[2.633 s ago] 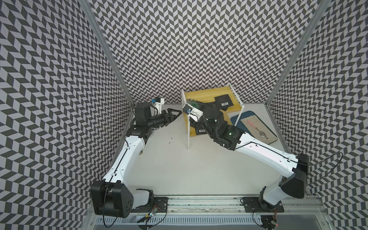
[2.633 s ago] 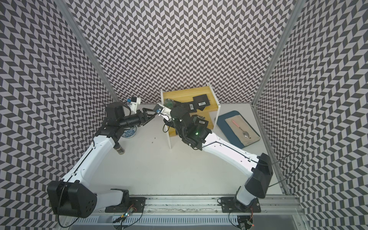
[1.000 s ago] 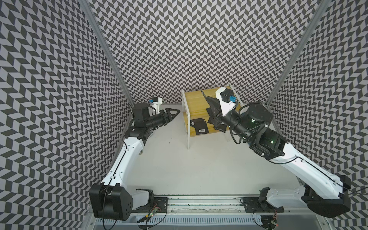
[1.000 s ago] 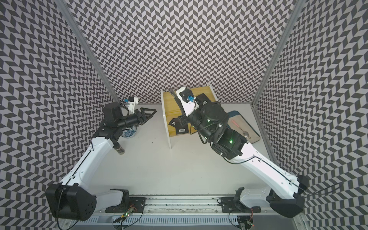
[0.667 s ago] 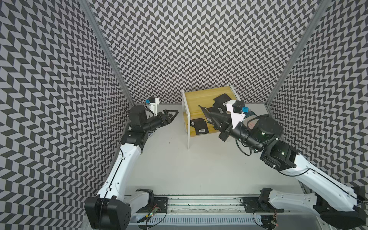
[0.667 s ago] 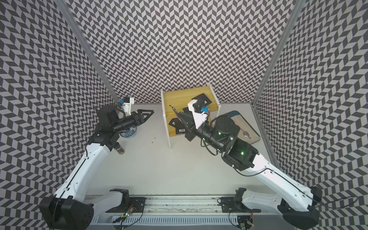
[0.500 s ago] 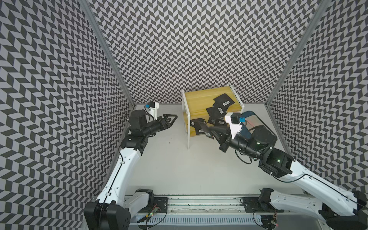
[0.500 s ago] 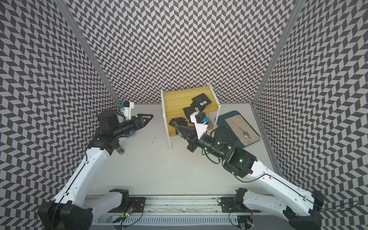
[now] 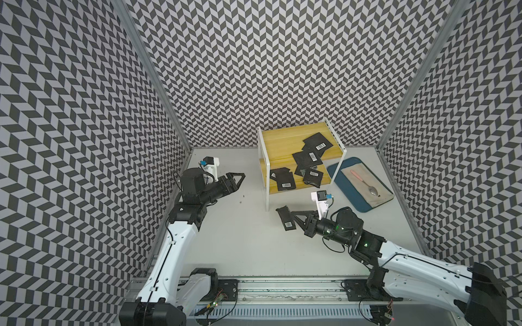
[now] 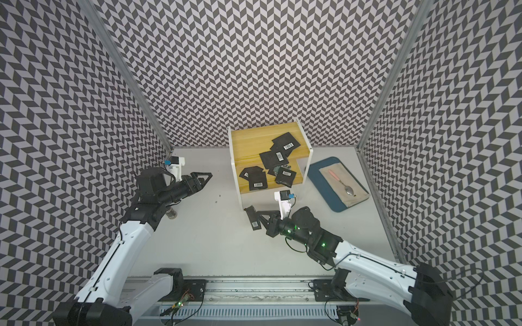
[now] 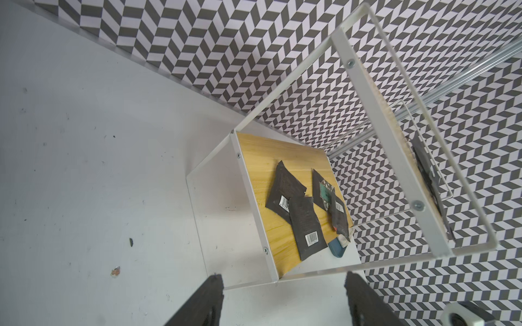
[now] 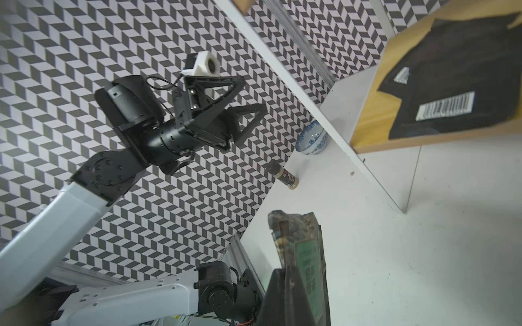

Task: Remove the tea bags from the shelf
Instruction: Place the tea bag at the center of the board.

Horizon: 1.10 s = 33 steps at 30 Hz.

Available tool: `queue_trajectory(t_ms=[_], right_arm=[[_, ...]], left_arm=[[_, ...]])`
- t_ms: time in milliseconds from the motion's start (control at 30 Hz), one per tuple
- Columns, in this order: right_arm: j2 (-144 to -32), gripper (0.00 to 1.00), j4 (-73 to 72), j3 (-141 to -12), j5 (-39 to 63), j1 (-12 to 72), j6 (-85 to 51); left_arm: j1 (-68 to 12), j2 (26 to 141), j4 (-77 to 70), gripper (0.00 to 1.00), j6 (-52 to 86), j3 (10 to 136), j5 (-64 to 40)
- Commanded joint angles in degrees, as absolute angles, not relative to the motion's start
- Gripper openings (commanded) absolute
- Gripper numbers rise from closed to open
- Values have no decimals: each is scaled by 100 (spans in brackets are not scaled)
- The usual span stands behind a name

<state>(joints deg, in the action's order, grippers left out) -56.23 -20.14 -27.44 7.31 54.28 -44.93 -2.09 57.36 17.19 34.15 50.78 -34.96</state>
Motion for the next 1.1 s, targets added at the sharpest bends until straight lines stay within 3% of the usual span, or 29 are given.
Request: queue_trajectory(t_ms=[0, 200, 333, 467, 1067], right_arm=[[-5831, 0, -3529, -2418, 644, 5427, -5525], [-6436, 0, -4786, -1751, 310, 5350, -6872], [-7164, 0, -4782, -2072, 737, 5380, -7021], [-7794, 0, -5709, -1985, 751, 5387, -7462], [-9648, 2, -5800, -2450, 485, 5431, -8173]], left_arm=[[-158, 5661, 1664, 72, 3412, 4963, -3471], [-142, 5702, 1567, 72, 3471, 4820, -3632], [-141, 5726, 1512, 72, 3490, 4748, -3700], [-132, 5722, 1477, 72, 3498, 4690, -3786], [-80, 5763, 1257, 72, 3551, 4500, -3876]])
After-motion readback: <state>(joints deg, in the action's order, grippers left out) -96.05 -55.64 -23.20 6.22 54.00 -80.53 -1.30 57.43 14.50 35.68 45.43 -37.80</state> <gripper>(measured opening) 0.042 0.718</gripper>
